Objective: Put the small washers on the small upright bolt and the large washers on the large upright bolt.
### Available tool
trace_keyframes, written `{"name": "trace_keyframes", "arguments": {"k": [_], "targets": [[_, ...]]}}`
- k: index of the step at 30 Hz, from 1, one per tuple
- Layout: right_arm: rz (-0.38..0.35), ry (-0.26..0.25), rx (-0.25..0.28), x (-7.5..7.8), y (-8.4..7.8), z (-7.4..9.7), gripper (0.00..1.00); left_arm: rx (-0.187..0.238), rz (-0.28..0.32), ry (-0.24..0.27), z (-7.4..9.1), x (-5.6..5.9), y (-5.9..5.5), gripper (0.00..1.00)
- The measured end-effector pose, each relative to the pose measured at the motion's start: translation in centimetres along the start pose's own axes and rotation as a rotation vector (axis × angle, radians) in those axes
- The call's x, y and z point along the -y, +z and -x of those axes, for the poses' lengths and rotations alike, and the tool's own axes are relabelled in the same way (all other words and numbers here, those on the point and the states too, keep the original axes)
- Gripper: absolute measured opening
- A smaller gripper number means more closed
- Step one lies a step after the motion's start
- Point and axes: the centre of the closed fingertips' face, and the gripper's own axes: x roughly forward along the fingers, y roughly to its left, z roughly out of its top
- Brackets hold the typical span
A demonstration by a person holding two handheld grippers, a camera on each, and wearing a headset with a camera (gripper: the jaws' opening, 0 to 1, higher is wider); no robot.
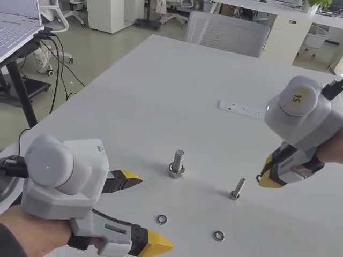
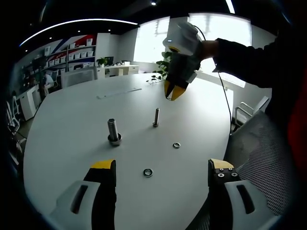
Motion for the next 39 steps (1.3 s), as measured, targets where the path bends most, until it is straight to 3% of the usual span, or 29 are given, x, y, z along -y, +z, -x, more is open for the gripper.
{"name": "trace_keyframes", "arguments": {"k": [12, 27, 39], "targets": [[0.057, 0.003, -0.020, 1.0, 1.5, -0.9, 0.14, 0.002, 0.005, 0.006, 0.0, -0.2, 0.1, 0.78], [0.074, 0.044, -0.053, 1.3, 1.1, -2.9, 0.14, 0.008, 0.012, 0.010, -0.1, -0.5, 0.0, 0.78], [0.077, 0.061, -0.068, 1.1, 0.8, -3.5, 0.14, 0.009, 0.014, 0.011, -0.1, -0.4, 0.0, 0.78]]}}
